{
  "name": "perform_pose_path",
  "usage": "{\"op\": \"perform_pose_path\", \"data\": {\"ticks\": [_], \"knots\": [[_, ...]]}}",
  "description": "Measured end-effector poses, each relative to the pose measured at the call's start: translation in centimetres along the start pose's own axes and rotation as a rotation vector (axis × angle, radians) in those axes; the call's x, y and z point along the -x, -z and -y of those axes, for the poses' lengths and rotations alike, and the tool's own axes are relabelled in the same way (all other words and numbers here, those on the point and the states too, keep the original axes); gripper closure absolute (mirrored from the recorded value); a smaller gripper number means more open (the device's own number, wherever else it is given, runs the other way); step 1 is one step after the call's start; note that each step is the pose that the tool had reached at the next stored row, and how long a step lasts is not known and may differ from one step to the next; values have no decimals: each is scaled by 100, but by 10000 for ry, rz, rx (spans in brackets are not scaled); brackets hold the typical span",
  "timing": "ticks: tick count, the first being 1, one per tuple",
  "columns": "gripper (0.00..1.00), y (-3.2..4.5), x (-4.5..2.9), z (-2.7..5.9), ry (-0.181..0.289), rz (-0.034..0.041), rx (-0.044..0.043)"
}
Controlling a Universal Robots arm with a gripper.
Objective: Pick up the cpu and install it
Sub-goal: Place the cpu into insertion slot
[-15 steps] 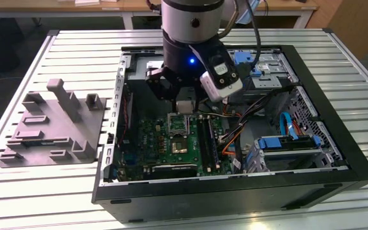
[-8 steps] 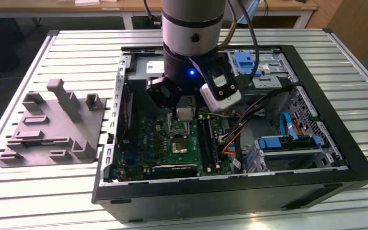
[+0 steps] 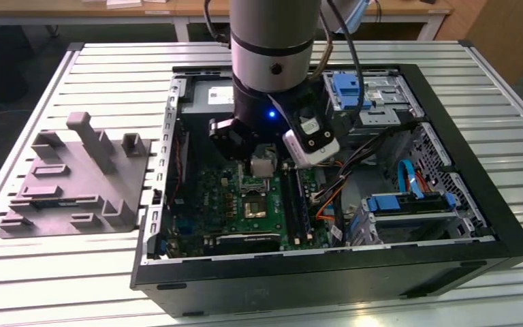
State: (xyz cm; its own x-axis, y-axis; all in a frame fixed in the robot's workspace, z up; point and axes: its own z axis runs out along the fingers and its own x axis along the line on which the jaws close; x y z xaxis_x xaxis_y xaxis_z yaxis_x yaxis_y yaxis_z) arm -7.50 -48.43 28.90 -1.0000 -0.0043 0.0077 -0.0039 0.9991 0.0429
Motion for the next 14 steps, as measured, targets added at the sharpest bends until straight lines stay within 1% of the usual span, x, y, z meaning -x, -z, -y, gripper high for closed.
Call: {"op": "perform_pose_path", "data": {"ticks": [14], "knots": [[53,-254,2,11,0,0,-1]]}}
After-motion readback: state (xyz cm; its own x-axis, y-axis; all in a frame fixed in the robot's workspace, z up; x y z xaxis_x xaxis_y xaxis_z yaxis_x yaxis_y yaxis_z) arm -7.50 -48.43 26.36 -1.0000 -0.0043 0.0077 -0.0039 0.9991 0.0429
